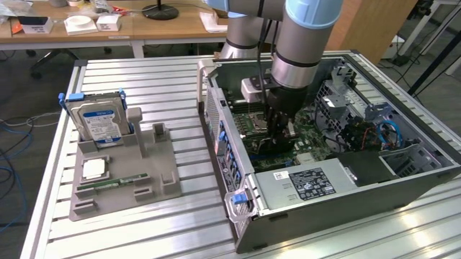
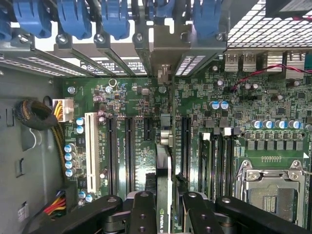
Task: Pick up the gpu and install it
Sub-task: 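Insert the gpu into the slot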
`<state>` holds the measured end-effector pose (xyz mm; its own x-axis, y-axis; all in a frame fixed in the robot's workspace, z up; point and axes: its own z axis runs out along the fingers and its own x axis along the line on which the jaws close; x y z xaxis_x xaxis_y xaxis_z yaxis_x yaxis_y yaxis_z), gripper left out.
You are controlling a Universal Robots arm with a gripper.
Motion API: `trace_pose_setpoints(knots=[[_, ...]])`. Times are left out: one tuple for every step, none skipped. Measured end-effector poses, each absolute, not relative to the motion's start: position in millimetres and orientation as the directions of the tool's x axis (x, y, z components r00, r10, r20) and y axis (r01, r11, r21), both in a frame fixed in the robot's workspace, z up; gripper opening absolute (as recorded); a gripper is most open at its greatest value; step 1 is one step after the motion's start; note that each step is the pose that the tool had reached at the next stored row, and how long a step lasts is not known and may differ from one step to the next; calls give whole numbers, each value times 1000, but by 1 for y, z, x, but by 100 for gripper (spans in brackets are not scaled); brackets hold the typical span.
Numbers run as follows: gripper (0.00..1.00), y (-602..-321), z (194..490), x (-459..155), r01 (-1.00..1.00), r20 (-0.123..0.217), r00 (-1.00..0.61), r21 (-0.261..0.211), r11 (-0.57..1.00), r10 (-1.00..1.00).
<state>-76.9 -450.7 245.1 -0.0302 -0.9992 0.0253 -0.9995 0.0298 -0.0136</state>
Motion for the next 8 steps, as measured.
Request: trace_pose_setpoints(knots=[[26, -451, 245, -77, -999, 26, -30, -15, 30, -999], [26, -451, 245, -78, -999, 27, -30, -16, 30, -999], [26, -451, 245, -78, -999, 27, -30, -16, 29, -999], [26, -451, 245, -78, -999, 27, -29, -16, 29, -999], [26, -451, 245, -78, -999, 27, -29, -16, 28, -999], [26, -451, 245, -78, -999, 27, -28, -16, 28, -999], [26, -451, 245, -78, -999, 27, -28, -16, 28, -999], [26, -451, 245, -78, -999, 27, -28, -16, 27, -999]])
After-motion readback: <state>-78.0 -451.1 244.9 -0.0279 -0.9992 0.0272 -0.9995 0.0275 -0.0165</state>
